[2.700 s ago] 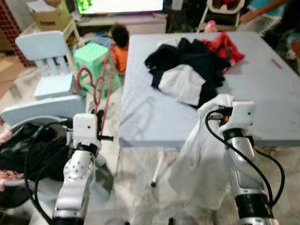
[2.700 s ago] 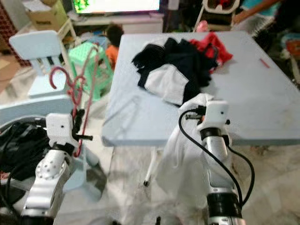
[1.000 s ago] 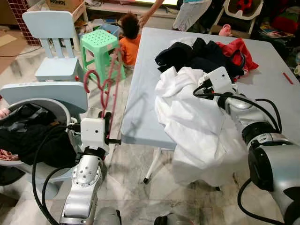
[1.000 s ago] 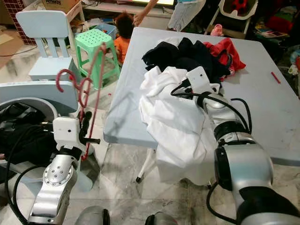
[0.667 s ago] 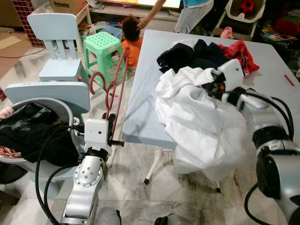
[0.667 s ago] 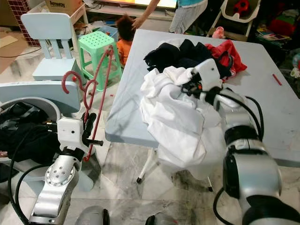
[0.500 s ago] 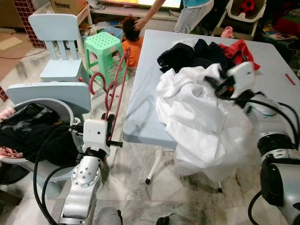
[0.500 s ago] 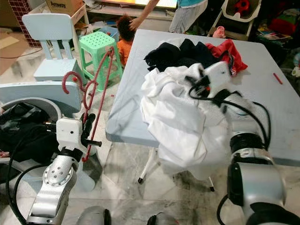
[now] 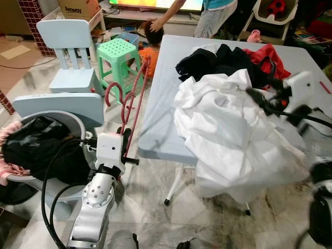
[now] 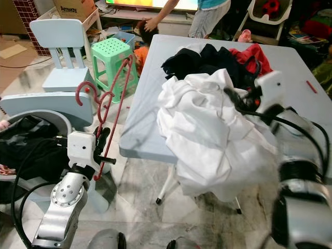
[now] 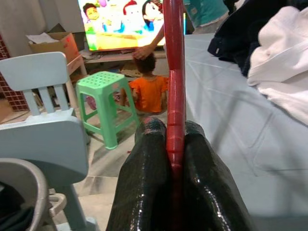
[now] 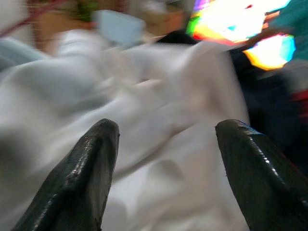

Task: Hang hanger

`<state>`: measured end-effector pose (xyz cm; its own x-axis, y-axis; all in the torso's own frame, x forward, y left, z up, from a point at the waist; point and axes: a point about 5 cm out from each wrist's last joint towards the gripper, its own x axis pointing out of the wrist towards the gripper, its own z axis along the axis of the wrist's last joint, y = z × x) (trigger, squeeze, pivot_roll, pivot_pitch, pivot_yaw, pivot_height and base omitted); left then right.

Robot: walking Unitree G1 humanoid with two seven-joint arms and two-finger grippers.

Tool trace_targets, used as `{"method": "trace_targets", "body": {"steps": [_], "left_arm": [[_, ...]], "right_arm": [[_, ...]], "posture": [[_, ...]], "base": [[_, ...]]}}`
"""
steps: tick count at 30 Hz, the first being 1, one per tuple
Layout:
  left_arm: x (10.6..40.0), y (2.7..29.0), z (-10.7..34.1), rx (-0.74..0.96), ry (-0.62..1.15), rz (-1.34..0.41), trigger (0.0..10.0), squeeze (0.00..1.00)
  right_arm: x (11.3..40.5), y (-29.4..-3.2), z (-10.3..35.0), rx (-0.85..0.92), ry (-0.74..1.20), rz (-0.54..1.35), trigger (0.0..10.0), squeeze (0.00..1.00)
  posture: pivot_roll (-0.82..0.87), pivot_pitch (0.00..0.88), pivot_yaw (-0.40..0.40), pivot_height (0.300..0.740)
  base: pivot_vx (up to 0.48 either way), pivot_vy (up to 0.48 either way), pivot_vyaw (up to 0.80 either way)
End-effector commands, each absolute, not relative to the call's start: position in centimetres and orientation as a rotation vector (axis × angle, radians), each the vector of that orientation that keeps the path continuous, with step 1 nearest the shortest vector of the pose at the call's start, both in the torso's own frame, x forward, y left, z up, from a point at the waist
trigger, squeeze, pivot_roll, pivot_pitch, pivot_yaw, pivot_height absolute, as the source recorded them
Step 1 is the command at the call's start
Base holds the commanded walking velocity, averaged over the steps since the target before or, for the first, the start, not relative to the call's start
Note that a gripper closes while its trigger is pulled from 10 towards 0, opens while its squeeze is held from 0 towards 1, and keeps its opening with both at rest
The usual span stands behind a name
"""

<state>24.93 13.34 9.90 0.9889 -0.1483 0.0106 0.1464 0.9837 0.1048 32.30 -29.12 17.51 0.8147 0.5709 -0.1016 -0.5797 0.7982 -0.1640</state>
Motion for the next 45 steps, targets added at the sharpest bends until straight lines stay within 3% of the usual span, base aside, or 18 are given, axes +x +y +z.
{"method": "trace_targets", "body": {"steps": [1, 12, 15, 21, 24, 26, 36, 40, 45], "left_arm": [[25.0, 13.3, 10.0, 0.108, -0.020, -0.155, 10.0, 0.00], [25.3, 13.7, 10.1, 0.123, -0.023, -0.166, 10.0, 0.00], [25.4, 13.8, 10.1, 0.129, -0.023, -0.170, 10.0, 0.00], [25.6, 13.8, 10.2, 0.136, -0.020, -0.185, 10.0, 0.00], [25.6, 13.9, 10.2, 0.137, -0.020, -0.186, 10.0, 0.00], [25.7, 14.0, 10.2, 0.141, -0.021, -0.189, 10.0, 0.00], [25.6, 13.8, 10.2, 0.142, -0.023, -0.193, 10.0, 0.00], [25.5, 13.9, 10.2, 0.138, -0.019, -0.189, 10.0, 0.00], [25.4, 13.6, 10.0, 0.129, -0.013, -0.188, 10.0, 0.00]], "right_arm": [[31.7, -29.1, 19.1, -0.168, 0.023, 0.708, 10.0, 1.00], [30.0, -30.7, 20.0, -0.099, 0.010, 0.732, 10.0, 1.00], [28.1, -31.1, 19.0, -0.065, 0.112, 0.826, 10.0, 1.00], [23.5, -31.0, 12.0, -0.181, 0.550, 0.976, 10.0, 0.97], [23.2, -30.8, 11.4, -0.180, 0.572, 0.983, 10.0, 0.97], [22.8, -27.9, 10.1, -0.114, 0.575, 1.085, 10.0, 0.96], [24.2, -24.4, 8.6, -0.013, 0.510, 1.109, 10.0, 0.96], [26.1, -23.8, 8.3, -0.039, 0.464, 0.982, 10.0, 0.94], [28.9, -23.8, 7.1, -0.092, 0.476, 0.712, 10.0, 0.82]], "posture": [[0.07, 0.000, -0.018, 0.740], [0.07, 0.000, 0.007, 0.740], [0.07, 0.000, 0.014, 0.740], [0.06, 0.000, 0.023, 0.740], [0.07, 0.000, 0.024, 0.740], [0.07, 0.000, 0.026, 0.740], [0.09, 0.000, 0.014, 0.740], [0.09, 0.000, 0.009, 0.740], [0.08, 0.000, 0.003, 0.740]], "base": [[0.000, 0.000, 0.00], [0.000, 0.000, 0.00], [0.000, 0.000, 0.00], [0.000, 0.000, 0.00], [0.000, 0.000, 0.00], [0.000, 0.000, 0.00], [0.000, 0.000, 0.00], [0.000, 0.000, 0.00], [0.000, 0.000, 0.00]]}}
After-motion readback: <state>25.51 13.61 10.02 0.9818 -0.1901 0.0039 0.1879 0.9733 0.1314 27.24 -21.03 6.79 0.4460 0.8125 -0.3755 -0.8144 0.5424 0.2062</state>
